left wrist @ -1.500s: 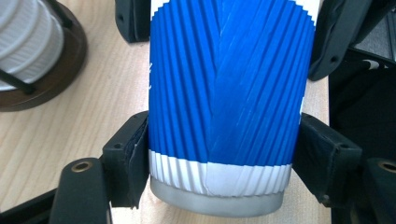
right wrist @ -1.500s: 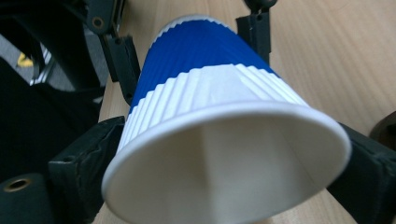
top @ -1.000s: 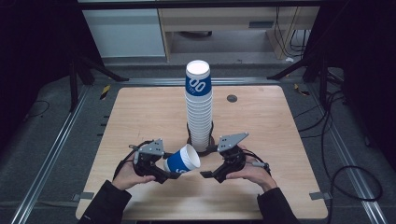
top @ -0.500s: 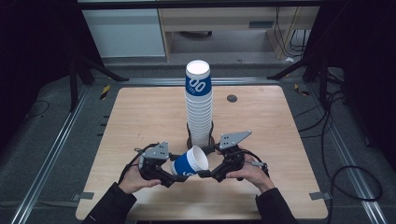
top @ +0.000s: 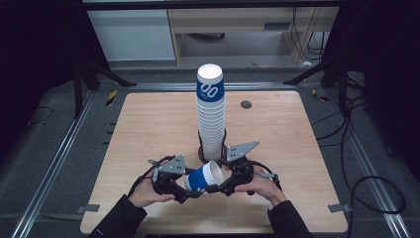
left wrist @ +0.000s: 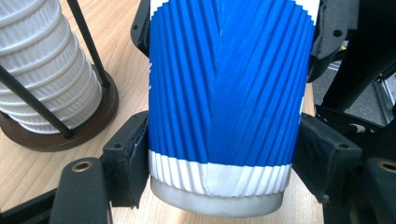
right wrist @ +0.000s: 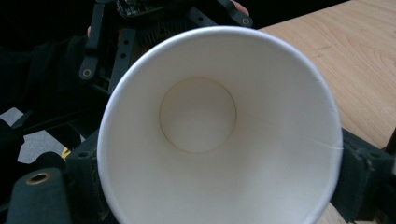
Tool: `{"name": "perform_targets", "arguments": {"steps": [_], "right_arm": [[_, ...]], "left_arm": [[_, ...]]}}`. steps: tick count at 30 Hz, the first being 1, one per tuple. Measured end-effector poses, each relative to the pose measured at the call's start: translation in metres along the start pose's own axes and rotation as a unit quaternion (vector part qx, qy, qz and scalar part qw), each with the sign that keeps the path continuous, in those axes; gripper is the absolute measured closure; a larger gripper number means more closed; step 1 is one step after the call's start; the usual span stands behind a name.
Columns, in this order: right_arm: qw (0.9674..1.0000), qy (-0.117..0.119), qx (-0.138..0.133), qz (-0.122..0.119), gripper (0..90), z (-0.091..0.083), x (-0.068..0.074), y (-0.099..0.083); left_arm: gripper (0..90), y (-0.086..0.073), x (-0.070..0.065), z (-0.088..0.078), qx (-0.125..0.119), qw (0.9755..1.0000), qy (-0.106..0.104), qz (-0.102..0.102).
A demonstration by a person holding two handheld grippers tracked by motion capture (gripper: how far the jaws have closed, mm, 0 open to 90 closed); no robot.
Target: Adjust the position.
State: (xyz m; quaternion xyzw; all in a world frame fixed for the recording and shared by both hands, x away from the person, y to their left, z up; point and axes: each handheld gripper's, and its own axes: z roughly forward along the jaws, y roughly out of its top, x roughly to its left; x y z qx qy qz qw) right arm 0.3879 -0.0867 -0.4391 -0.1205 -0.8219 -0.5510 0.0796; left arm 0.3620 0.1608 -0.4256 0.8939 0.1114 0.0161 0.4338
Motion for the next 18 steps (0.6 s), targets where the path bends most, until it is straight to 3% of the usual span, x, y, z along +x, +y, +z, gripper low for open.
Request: {"name": "perform_targets", "arguments": {"steps": [7, 11, 14, 18], "right_arm": [[1.0000, -0.006, -0.002, -0.007, 15.7, -0.001, 0.001, 0.001], [0.9998, -0.015, 0.002, -0.014, 15.8, -0.006, 0.002, 0.003], [0.9990, -0.032, 0.019, -0.024, 16.0, -0.007, 0.003, 0.004], [0.9984, -0.032, 0.037, -0.029, 16.7, -0.001, 0.005, 0.003]], "left_arm": [[23.8, 0.000, 0.001, 0.000, 0.003, 1.0000, 0.002, -0.004], [16.8, -0.002, 0.004, 0.000, 0.024, 0.9996, 0.006, -0.010], [15.6, -0.003, 0.005, 0.003, 0.037, 0.9993, 0.002, -0.012], [14.6, -0.002, 0.001, 0.011, 0.054, 0.9985, -0.007, -0.006]]}}
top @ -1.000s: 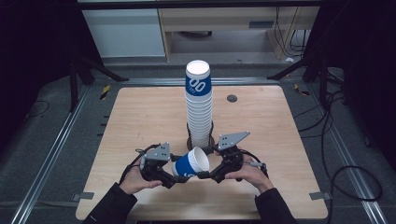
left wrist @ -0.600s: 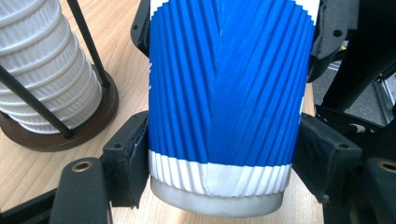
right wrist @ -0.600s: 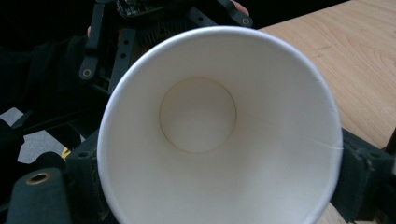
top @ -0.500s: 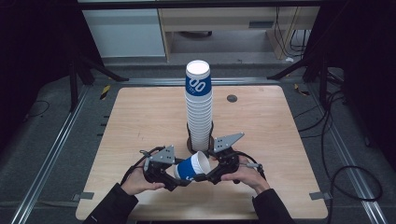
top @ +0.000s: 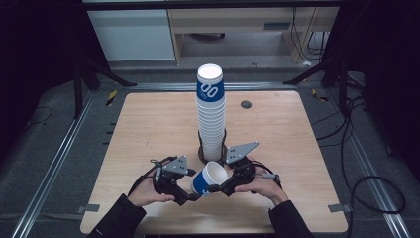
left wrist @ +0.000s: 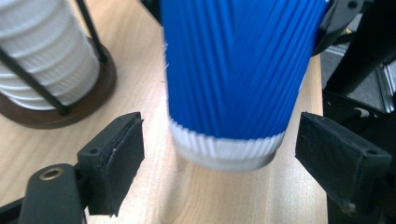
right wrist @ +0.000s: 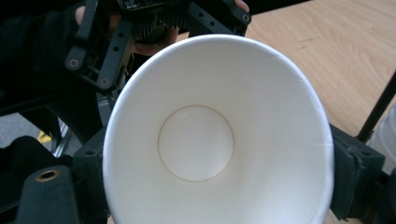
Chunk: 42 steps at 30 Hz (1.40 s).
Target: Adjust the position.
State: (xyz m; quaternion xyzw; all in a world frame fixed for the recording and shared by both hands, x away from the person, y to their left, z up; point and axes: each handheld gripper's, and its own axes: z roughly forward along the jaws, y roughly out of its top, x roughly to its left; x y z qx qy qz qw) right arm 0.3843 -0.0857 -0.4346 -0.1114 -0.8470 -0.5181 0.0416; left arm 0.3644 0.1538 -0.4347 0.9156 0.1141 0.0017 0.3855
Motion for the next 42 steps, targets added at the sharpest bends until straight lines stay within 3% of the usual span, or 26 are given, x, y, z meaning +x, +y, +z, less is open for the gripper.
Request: {"name": "perform_targets", "arguments": {"steps": [9, 15, 20, 26, 31, 36, 42], "right_arm": [[0.9995, 0.011, 0.025, -0.018, 16.8, 0.013, 0.006, 0.001], [0.9988, 0.013, 0.035, -0.030, 16.6, 0.020, 0.009, 0.003], [0.9984, 0.007, 0.043, -0.036, 14.7, 0.023, 0.011, 0.003], [0.9994, -0.012, 0.013, -0.030, 7.2, 0.018, 0.008, 0.005], [0.9990, -0.026, -0.035, -0.008, 7.1, 0.000, 0.002, 0.007], [0.9969, -0.025, -0.073, 0.013, 7.7, -0.013, -0.003, 0.007], [0.9960, -0.004, -0.088, 0.017, 10.7, -0.008, 0.000, 0.008]], "left_arm": [[15.4, 0.002, -0.004, 0.008, 0.017, 0.9998, -0.007, 0.006], [25.7, 0.002, -0.006, 0.014, 0.040, 0.9991, -0.013, 0.008], [26.7, 0.002, -0.006, 0.016, 0.046, 0.9989, -0.008, 0.007], [26.7, -0.001, -0.002, 0.010, 0.029, 0.9996, 0.002, 0.000], [26.7, -0.003, 0.005, -0.004, -0.012, 0.9996, 0.023, -0.015], [26.7, -0.002, 0.005, -0.015, -0.069, 0.9966, 0.037, -0.025], [26.7, 0.003, -0.002, -0.012, -0.085, 0.9954, 0.041, -0.019]]}}
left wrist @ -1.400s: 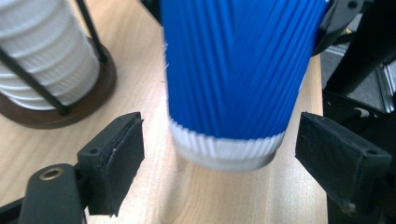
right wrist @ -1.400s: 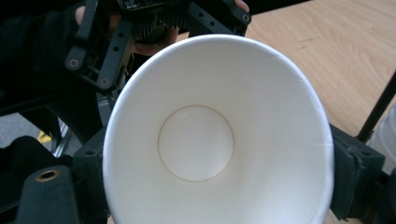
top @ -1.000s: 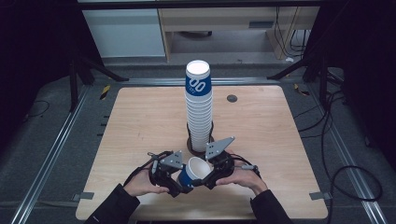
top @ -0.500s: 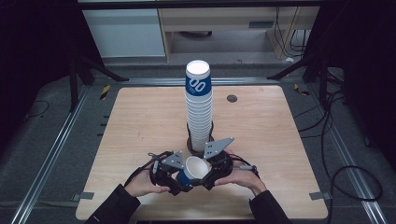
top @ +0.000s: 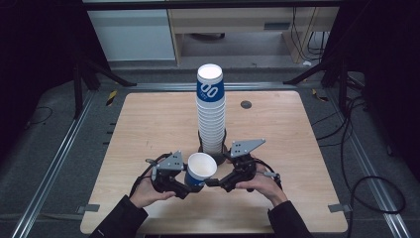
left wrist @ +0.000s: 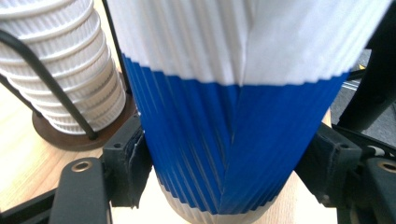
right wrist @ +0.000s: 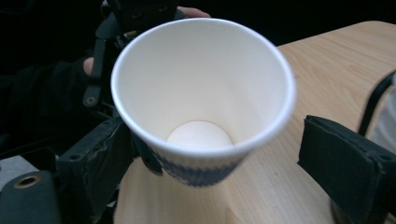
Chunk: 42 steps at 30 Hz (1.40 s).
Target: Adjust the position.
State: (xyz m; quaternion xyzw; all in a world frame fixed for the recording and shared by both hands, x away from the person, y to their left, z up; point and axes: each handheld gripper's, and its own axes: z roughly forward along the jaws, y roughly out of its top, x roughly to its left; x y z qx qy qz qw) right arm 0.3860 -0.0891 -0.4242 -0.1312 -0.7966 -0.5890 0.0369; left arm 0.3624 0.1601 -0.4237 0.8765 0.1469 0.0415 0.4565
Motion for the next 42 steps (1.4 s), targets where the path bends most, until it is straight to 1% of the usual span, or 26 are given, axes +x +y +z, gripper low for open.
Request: {"name": "perform_targets", "arguments": {"steps": [2, 5, 8, 11, 16, 24, 26, 30, 32, 34, 37, 41, 42], "right_arm": [[0.9999, 0.010, -0.002, 0.004, 10.9, 0.004, 0.002, 0.000], [0.9998, 0.018, -0.001, 0.004, 12.6, 0.010, 0.003, -0.002], [0.9997, 0.021, -0.004, 0.008, 16.7, 0.013, 0.003, -0.003], [0.9997, 0.024, -0.007, 0.009, 18.2, 0.014, 0.003, -0.003], [0.9997, 0.023, -0.006, 0.006, 18.3, 0.014, 0.003, -0.004], [0.9999, 0.013, -0.001, -0.001, 18.8, 0.016, 0.004, -0.004], [0.9999, 0.012, -0.001, -0.003, 19.9, 0.016, 0.004, -0.004], [0.9999, 0.016, -0.005, -0.001, 21.4, 0.014, 0.003, -0.004], [0.9998, 0.016, -0.006, -0.004, 21.7, 0.013, 0.003, -0.004], [0.9998, 0.018, -0.012, -0.004, 21.9, 0.010, 0.003, -0.002], [0.9996, 0.009, -0.024, -0.008, 21.9, 0.003, 0.003, 0.001], [0.9992, -0.017, -0.035, -0.011, 21.7, -0.011, 0.000, 0.004], [0.9990, -0.025, -0.036, -0.011, 21.5, -0.014, -0.001, 0.004]], "left_arm": [[26.7, 0.000, -0.002, 0.003, 0.002, 1.0000, -0.002, -0.001], [26.7, 0.000, -0.004, 0.006, 0.003, 1.0000, -0.003, 0.000], [26.7, 0.001, -0.005, 0.007, 0.005, 1.0000, -0.004, 0.001], [26.7, 0.001, -0.006, 0.008, 0.008, 1.0000, -0.004, 0.001], [26.7, 0.001, -0.006, 0.008, 0.010, 0.9999, -0.003, 0.001], [26.7, 0.001, -0.005, 0.010, 0.017, 0.9999, -0.002, -0.002], [26.7, 0.000, -0.004, 0.010, 0.013, 0.9999, -0.005, -0.005], [26.2, 0.000, -0.004, 0.009, 0.008, 0.9999, -0.007, -0.009], [24.5, 0.000, -0.004, 0.010, 0.011, 0.9999, -0.005, -0.011], [21.8, -0.001, -0.003, 0.010, 0.015, 0.9998, -0.003, -0.012], [20.2, -0.003, -0.002, 0.010, 0.016, 0.9997, -0.004, -0.015], [19.0, -0.006, 0.003, 0.004, 0.015, 0.9997, 0.000, -0.020], [18.8, -0.008, 0.005, 0.003, 0.013, 0.9996, 0.002, -0.025]]}}
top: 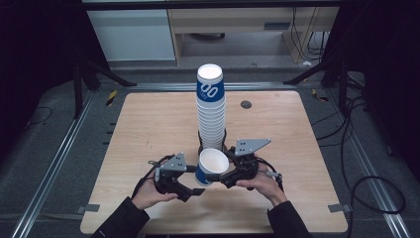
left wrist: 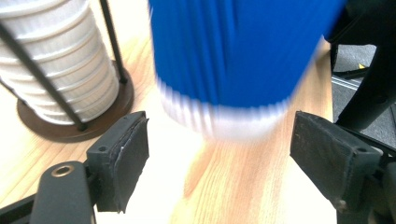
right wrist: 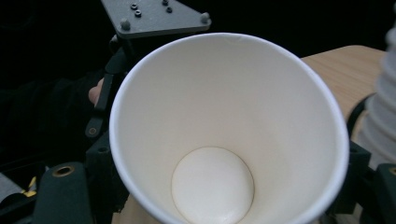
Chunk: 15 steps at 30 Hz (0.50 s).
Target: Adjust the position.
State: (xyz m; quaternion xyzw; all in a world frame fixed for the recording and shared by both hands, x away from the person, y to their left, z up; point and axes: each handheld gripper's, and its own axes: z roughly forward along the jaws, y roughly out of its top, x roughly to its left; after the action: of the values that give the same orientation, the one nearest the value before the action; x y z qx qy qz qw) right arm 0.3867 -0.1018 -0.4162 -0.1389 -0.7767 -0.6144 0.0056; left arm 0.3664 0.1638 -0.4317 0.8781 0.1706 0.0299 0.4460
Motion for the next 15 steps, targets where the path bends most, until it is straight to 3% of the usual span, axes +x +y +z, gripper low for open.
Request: {"name": "perform_targets", "arguments": {"steps": [6, 9, 15], "right_arm": [[0.9987, -0.048, -0.016, 0.005, 21.5, -0.021, -0.006, 0.002], [0.9968, -0.079, -0.017, 0.002, 21.5, -0.032, -0.008, 0.001], [0.9922, -0.124, -0.013, 0.005, 21.3, -0.047, -0.014, -0.002]], "left_arm": [[18.2, -0.006, 0.016, -0.014, -0.015, 0.9989, 0.031, -0.032], [17.9, -0.010, 0.025, -0.021, -0.019, 0.9969, 0.058, -0.050], [17.6, -0.017, 0.038, -0.032, -0.030, 0.9922, 0.090, -0.082]]}}
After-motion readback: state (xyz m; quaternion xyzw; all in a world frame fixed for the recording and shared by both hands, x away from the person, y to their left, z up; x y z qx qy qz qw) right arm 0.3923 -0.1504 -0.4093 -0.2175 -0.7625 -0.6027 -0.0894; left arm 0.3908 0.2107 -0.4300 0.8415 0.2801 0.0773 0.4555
